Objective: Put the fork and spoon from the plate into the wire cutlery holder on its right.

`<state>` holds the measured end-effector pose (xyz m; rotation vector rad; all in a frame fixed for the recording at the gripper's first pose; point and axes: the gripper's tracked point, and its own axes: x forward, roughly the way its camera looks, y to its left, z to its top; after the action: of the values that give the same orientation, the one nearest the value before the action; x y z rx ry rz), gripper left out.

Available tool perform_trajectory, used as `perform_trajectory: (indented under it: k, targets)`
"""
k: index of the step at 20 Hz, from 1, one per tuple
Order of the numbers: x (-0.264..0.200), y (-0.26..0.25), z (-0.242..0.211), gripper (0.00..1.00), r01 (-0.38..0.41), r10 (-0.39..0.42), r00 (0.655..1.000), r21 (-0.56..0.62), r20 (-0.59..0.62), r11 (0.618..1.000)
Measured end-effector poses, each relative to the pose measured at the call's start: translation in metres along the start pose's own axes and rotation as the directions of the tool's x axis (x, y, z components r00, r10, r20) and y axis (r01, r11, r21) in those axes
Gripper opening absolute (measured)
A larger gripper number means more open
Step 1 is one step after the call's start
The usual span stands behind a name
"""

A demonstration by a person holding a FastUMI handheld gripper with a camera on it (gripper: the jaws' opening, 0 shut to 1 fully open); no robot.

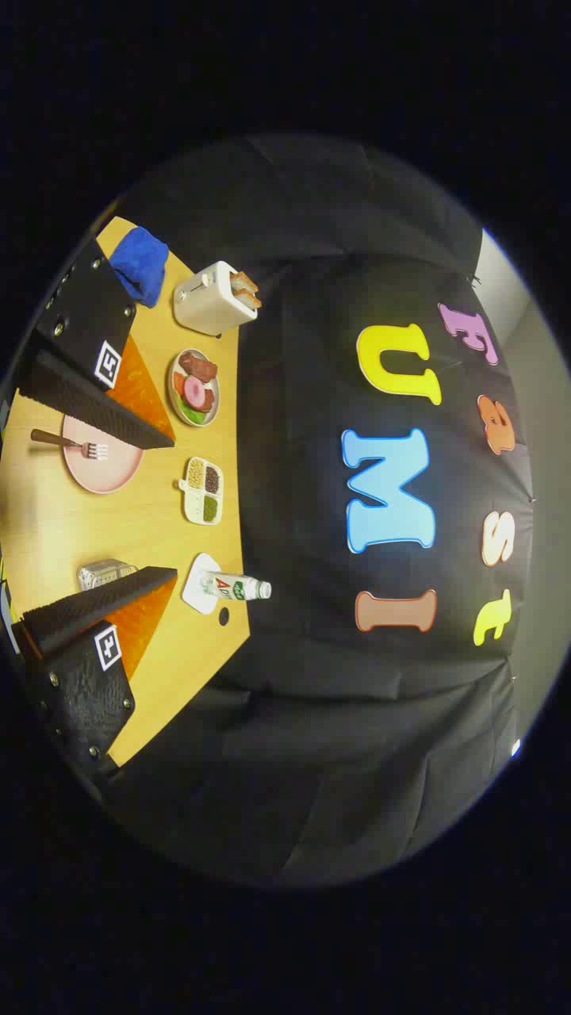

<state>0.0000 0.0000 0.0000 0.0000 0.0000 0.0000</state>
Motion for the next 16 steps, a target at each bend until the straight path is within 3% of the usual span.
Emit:
perform_trajectory:
  k: [11,16]
  targets:
    - [0.007,0.026,-0.045,0.93,-0.048,0.049,0.992,0.006,-0.112,0.999]
    - [-0.005,0.023,-0.017,0.93,-0.041,0.041,0.999,0.027,0.0,0.999]
